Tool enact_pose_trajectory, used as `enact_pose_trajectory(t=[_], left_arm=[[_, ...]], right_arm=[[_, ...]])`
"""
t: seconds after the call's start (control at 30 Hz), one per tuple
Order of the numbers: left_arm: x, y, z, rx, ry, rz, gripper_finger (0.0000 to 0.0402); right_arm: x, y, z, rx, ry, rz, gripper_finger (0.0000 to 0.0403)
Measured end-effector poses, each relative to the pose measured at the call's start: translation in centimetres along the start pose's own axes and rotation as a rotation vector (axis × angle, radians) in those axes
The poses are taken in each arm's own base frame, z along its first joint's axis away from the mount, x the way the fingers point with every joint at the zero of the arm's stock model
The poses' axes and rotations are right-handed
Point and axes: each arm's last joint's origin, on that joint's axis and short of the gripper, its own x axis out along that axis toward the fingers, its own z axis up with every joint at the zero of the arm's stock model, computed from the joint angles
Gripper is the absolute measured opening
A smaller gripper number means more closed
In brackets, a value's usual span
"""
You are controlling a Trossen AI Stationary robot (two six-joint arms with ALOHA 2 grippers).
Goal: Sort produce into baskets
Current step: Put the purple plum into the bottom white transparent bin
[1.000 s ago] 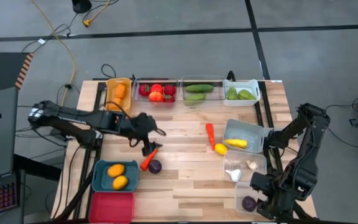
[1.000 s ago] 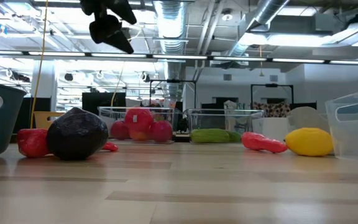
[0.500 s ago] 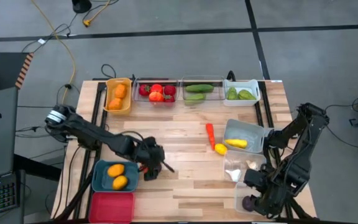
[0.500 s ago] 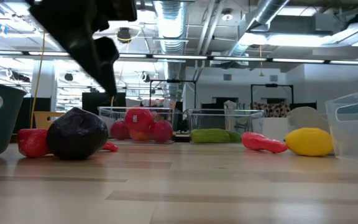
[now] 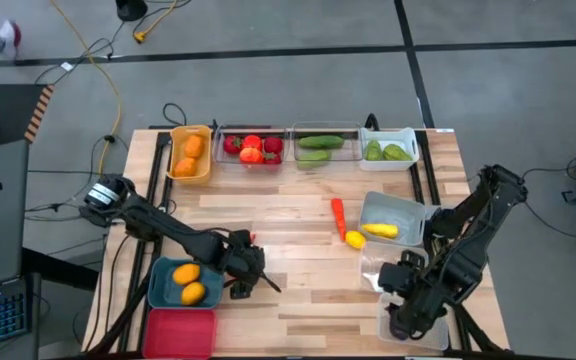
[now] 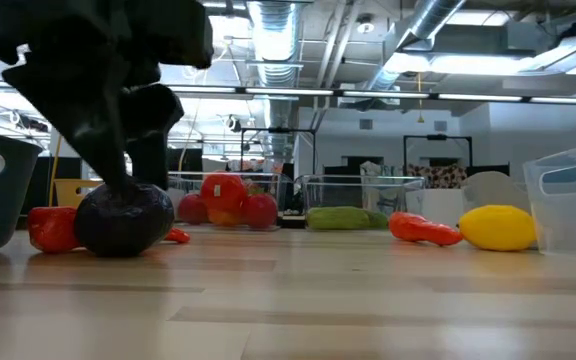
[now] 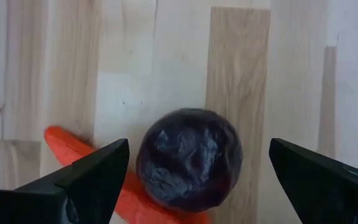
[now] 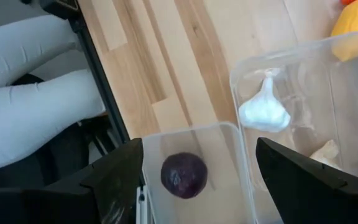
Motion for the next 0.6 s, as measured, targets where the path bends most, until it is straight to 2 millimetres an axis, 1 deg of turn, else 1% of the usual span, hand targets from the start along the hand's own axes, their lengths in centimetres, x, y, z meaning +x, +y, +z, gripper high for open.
enact_pose_trajectory(t=[0.07,0.3,0.43,0.6], left_arm=[[0.3,-0.1,0.1,-0.001,-0.006,-0.001,0.0375],[1.3,-0.2,-0.8,-0.012,0.047,0.028,0.0375],[1.9,-0.4,-0.9,0.003,0.057,0.033,0.0375],[2.1,-0.5,-0.8,0.003,0.043,0.044,0.037]], right_arm=[[0.0,-0.1,0.2,0.008,-0.004,0.001,0.034],[0.1,-0.1,0.6,0.02,-0.012,0.005,0.034],[0.1,-0.1,0.7,0.019,-0.049,-0.003,0.034],[0.1,-0.1,0.9,0.009,-0.099,-0.013,0.034]])
